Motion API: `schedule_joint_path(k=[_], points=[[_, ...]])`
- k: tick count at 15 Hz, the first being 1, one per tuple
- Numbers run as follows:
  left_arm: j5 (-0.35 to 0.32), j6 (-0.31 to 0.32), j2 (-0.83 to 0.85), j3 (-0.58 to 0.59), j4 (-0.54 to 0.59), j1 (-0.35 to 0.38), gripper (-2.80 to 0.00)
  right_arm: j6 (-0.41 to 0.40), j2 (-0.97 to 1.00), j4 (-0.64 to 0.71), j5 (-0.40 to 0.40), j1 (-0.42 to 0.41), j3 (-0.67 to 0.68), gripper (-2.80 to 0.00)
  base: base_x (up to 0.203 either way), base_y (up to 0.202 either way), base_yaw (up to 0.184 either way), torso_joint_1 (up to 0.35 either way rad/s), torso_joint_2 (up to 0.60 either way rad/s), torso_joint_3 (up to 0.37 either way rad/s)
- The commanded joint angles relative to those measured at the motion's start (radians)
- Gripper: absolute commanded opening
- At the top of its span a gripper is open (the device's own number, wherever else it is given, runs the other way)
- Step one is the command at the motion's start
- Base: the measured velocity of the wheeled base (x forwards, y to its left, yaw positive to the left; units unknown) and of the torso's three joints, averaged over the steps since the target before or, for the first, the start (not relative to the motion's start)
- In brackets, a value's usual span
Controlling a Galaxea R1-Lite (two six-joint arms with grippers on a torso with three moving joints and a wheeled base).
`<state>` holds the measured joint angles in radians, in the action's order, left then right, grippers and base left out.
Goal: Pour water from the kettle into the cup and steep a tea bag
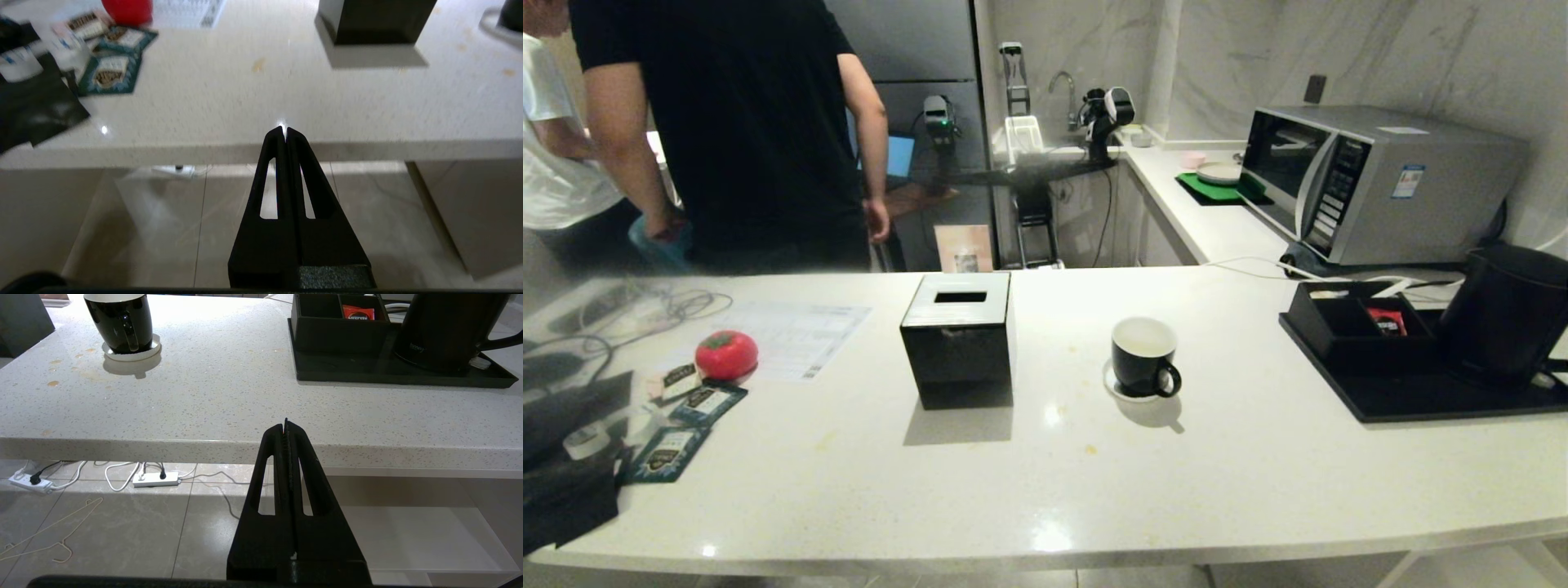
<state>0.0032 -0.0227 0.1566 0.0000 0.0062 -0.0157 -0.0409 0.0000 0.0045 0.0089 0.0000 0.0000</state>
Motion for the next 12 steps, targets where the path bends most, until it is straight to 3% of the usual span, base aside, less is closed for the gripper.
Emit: schedule_joint_path(k=[1, 12], points=[[0.000, 0.000, -0.110, 0.000, 0.000, 0.009, -2.80, -0.001, 0.002, 0.000, 0.000, 0.000, 0.000, -2.80, 0.000, 0.000, 0.000, 0.000, 0.00, 0.000], [0.011, 0.006, -0.157, 0.000, -0.002, 0.013, -2.80, -0.001, 0.002, 0.000, 0.000, 0.000, 0.000, -2.80, 0.000, 0.000, 0.000, 0.000, 0.00, 0.000]])
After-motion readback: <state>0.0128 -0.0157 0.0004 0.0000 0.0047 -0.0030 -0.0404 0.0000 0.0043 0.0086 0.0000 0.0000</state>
